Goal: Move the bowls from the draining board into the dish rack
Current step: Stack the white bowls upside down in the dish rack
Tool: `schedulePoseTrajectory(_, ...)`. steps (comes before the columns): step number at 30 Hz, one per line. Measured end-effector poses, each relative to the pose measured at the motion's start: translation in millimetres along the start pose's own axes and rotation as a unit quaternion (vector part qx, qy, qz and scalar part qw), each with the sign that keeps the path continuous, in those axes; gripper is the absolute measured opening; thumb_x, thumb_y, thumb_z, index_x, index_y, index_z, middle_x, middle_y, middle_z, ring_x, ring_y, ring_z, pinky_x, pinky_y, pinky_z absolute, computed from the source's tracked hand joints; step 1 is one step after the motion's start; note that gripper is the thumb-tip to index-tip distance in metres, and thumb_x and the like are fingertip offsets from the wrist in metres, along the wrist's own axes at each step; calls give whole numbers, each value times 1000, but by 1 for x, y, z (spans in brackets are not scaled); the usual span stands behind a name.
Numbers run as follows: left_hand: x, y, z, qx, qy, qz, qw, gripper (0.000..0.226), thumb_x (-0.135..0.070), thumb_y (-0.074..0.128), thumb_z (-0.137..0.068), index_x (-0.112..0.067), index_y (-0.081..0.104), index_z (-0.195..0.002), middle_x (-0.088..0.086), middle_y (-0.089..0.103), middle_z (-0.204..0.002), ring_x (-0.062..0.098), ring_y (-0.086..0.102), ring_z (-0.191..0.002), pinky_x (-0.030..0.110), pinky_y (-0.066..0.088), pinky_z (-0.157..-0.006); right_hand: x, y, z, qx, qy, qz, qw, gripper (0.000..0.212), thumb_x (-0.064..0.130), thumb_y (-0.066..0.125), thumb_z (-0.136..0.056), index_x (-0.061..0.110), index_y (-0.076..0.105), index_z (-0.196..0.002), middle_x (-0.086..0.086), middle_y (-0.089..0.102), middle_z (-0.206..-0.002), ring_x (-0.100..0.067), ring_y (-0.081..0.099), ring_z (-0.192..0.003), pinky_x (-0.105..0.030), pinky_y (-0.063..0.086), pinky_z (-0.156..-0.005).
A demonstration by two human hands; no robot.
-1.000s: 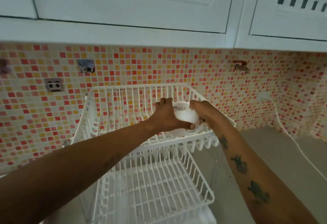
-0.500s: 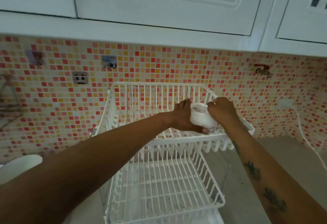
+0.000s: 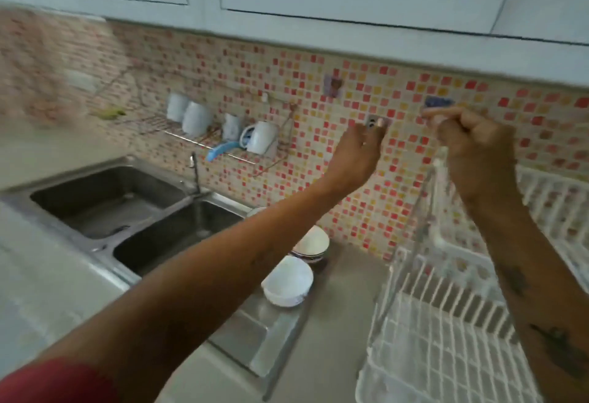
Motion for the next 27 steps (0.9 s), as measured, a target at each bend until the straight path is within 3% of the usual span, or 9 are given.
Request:
schedulePoseTrajectory(3,46,-94,16,-91,-56,-45,993,41,-39,32,-104,-7,57,-97,10,55,-86,13,51,-70,24,39,-70,13,97,13,80,-4,-65,995,20,11,51,-94,7,70,-98,-27,69,-94,-29,59,-78,-16,47,-59)
schedulePoseTrajectory(8,150,-221,63,-169,-208,-41,963,51,-52,28,-101,-14,60,-110,15,64,-116,27,59,-110,42,44,-104,-40,256,69,224,179,-124,950,26,16,51,-92,-1,70,-95,-33,66,-102,-44,60,-89,-48,51,-85)
schedulePoseTrajectory(13,254,-274,132,-206,-350,-11,914,76,-64,25,-96,-5,60,-129,24,58,-137,37,54,-126,46,41,-111,-131,352,173,321,412,-92,848,19,22,55,-90,17,64,-73,-9,63,-87,-21,57,-78,-33,47,-73)
schedulePoseTrajectory(16,321,-278,168,-228,-421,44,877,80,-68,30,-93,-4,57,-134,21,54,-141,35,52,-130,42,39,-113,-169,374,223,341,525,-77,776,40,29,44,-98,-3,64,-112,-9,58,-106,-39,59,-112,-46,45,-100)
schedulePoseTrajectory(17,338,-275,176,-231,-436,61,868,79,-67,31,-93,-7,52,-139,19,51,-145,34,49,-134,41,36,-114,-176,379,236,346,553,-79,754,49,33,42,-99,-5,53,-129,-23,58,-130,-39,51,-126,-45,39,-107)
schedulePoseTrajectory(18,353,-271,183,-229,-444,78,863,77,-67,31,-93,-10,48,-143,16,48,-148,32,45,-137,41,34,-115,-185,386,246,340,575,-87,739,59,41,45,-97,0,44,-138,-20,36,-148,-37,46,-132,-45,37,-108)
schedulePoseTrajectory(20,378,-260,190,-217,-448,108,860,73,-65,31,-94,-15,42,-147,12,44,-152,30,41,-141,43,30,-116,-199,397,259,298,584,-100,749,69,57,57,-84,15,45,-138,-13,53,-140,-33,52,-125,-46,43,-103)
schedulePoseTrajectory(23,403,-244,195,-213,-455,134,854,65,-59,29,-98,-14,51,-140,9,53,-143,28,47,-135,39,38,-108,-204,421,277,280,599,-149,735,28,33,44,-99,24,45,-126,2,53,-128,-21,48,-117,-41,37,-108)
schedulePoseTrajectory(27,426,-221,200,-194,-465,155,850,58,-55,27,-100,-14,65,-116,11,71,-112,31,69,-98,35,57,-77,-203,433,282,261,559,-131,776,40,25,41,-100,11,47,-137,-1,51,-125,-19,47,-113,-33,38,-94)
Point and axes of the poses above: each hand's wrist, its own z-axis away from the middle knuckle, its own y-axis out of the palm, x = y × z, the point moved 6 cm from there along -z, towards the middle knuckle
